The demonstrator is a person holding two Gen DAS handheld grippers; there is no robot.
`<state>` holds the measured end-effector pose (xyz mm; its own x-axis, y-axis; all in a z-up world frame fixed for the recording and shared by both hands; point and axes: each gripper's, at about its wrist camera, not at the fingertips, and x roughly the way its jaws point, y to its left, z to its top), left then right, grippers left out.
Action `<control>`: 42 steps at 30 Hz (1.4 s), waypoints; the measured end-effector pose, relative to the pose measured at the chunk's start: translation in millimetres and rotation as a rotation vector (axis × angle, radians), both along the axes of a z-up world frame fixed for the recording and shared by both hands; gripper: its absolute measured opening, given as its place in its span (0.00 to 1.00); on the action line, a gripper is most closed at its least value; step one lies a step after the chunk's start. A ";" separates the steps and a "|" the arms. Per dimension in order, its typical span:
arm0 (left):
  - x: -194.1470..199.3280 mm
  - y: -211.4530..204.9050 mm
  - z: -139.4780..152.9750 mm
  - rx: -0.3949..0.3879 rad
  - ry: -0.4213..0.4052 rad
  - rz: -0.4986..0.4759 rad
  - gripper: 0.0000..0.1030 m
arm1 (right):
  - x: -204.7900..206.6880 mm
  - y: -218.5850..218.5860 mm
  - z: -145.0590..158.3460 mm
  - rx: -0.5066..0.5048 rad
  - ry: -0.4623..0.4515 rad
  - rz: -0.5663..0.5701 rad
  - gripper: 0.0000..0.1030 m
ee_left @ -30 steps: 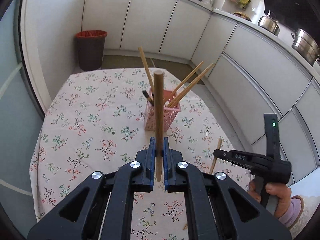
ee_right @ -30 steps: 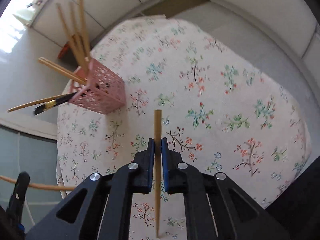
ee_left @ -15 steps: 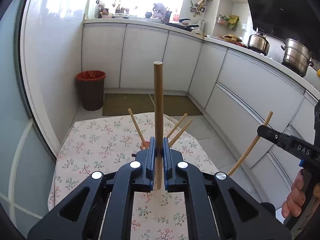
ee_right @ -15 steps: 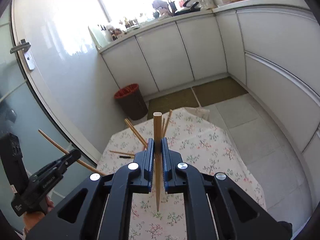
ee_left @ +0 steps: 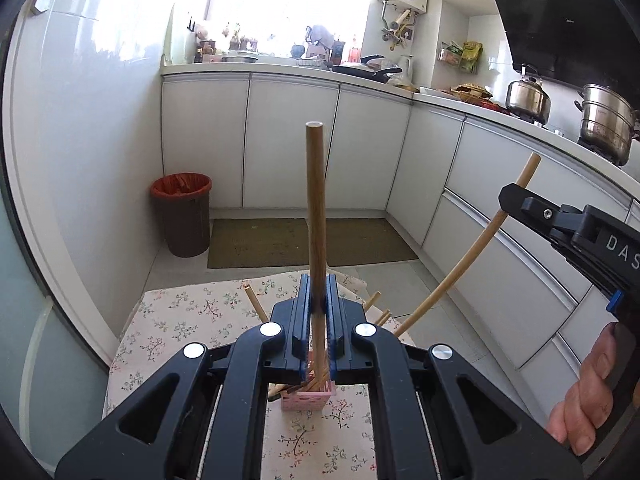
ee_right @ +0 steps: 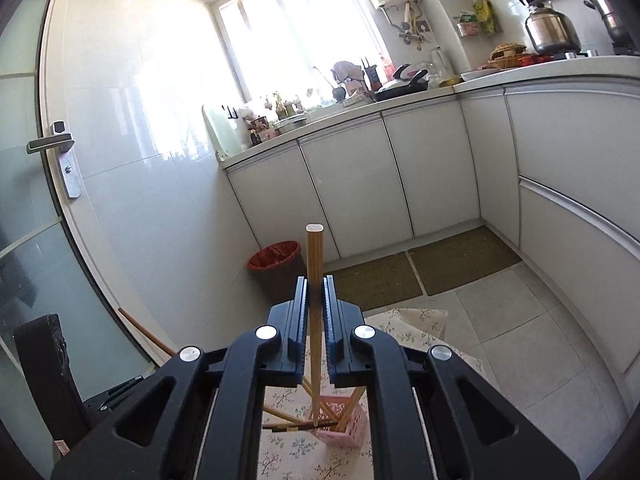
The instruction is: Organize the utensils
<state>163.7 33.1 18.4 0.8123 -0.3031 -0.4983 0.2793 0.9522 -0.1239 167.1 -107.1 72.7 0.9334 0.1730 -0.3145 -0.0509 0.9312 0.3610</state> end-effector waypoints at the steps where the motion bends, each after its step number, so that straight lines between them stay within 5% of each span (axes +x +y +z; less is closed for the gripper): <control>1: 5.6 -2.5 -4.4 0.010 -0.001 0.010 0.06 | 6.9 3.3 -8.4 -0.008 -0.001 -0.001 0.07; 9: 43.6 -10.6 -57.9 0.017 0.059 0.034 0.08 | 51.3 23.4 -86.9 -0.039 0.026 0.037 0.09; 10: 43.8 -8.5 -63.8 0.009 0.062 0.043 0.13 | 55.2 24.5 -95.1 -0.033 0.048 0.044 0.12; 12: 39.3 0.3 -60.4 -0.005 0.025 0.071 0.40 | 56.3 22.1 -103.7 -0.006 0.061 0.051 0.17; 15: 28.8 12.1 -36.8 -0.069 -0.054 0.099 0.52 | 47.8 16.0 -95.8 0.016 0.033 0.019 0.37; 25: -13.8 12.2 3.0 -0.053 -0.149 0.194 0.76 | -6.4 5.6 -48.7 -0.057 -0.022 -0.057 0.39; 28: -33.0 6.1 9.8 -0.013 -0.176 0.227 0.93 | -27.3 8.0 -41.9 -0.101 -0.034 -0.081 0.44; 36: -98.4 -2.2 21.1 0.088 -0.256 0.388 0.93 | -80.2 5.0 -40.6 -0.179 0.046 -0.131 0.76; 40: -117.8 -10.8 16.5 0.169 -0.192 0.435 0.93 | -108.6 3.7 -42.1 -0.194 0.073 -0.154 0.94; 42: -126.5 -15.7 11.0 0.201 -0.143 0.423 0.93 | -123.2 -1.2 -41.4 -0.168 0.074 -0.207 0.94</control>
<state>37.1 17.3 29.5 0.9080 0.1592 -0.3876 -0.1366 0.9869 0.0855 43.9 -108.3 31.3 0.9167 -0.0796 -0.3915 0.1677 0.9661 0.1963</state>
